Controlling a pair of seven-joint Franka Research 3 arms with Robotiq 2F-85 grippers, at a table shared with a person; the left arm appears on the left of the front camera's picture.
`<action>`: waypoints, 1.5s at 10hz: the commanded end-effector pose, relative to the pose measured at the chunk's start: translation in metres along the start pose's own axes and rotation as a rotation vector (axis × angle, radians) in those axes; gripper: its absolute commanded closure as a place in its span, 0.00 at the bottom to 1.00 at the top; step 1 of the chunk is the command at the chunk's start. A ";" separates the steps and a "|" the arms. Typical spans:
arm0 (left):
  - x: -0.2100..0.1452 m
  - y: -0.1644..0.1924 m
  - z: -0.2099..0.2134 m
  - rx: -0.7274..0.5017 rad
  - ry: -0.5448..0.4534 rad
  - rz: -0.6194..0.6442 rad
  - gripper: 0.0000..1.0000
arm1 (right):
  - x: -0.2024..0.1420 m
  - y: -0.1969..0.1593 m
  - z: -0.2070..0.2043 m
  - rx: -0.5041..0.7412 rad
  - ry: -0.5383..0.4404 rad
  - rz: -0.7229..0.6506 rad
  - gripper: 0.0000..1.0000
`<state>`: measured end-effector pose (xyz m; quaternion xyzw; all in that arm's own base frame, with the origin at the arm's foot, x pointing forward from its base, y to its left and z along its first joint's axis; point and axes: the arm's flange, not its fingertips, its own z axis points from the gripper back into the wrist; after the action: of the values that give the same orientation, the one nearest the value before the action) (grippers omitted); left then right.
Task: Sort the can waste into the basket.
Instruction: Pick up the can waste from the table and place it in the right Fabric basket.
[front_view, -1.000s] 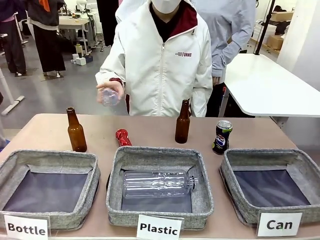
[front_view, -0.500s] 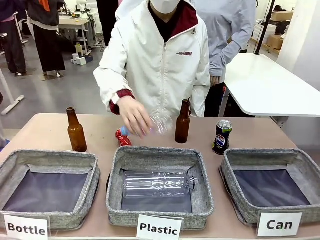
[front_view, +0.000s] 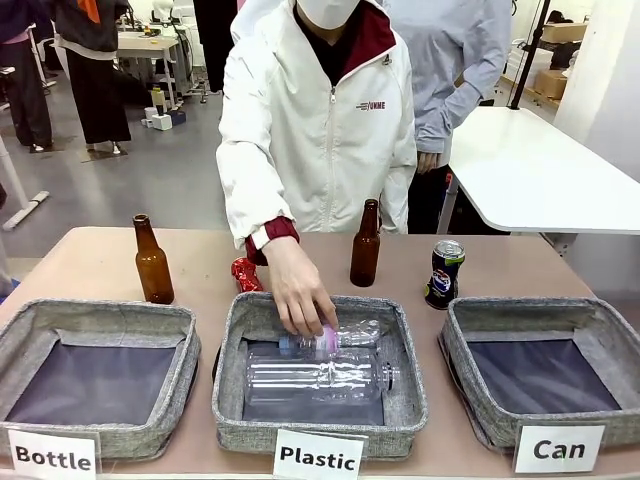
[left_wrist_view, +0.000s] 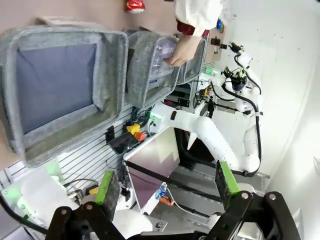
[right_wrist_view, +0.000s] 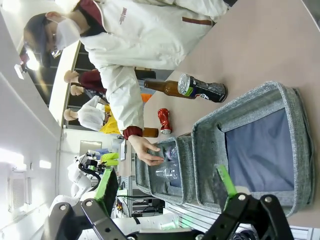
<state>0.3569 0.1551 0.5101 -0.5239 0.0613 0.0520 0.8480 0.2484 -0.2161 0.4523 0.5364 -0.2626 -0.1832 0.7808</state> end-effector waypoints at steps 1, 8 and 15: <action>0.022 -0.050 -0.038 0.046 0.016 0.013 0.00 | 0.003 0.001 0.000 0.022 -0.011 0.024 0.00; 0.070 -0.089 -0.069 0.215 0.001 0.147 0.00 | 0.003 0.001 0.000 0.022 -0.011 0.024 0.00; 0.020 -0.047 -0.047 0.112 -0.218 0.229 0.00 | 0.003 0.001 0.000 0.022 -0.011 0.024 0.00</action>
<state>0.3677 0.1151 0.5167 -0.4460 0.0468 0.1899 0.8734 0.2483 -0.2162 0.4521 0.5364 -0.2626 -0.1832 0.7809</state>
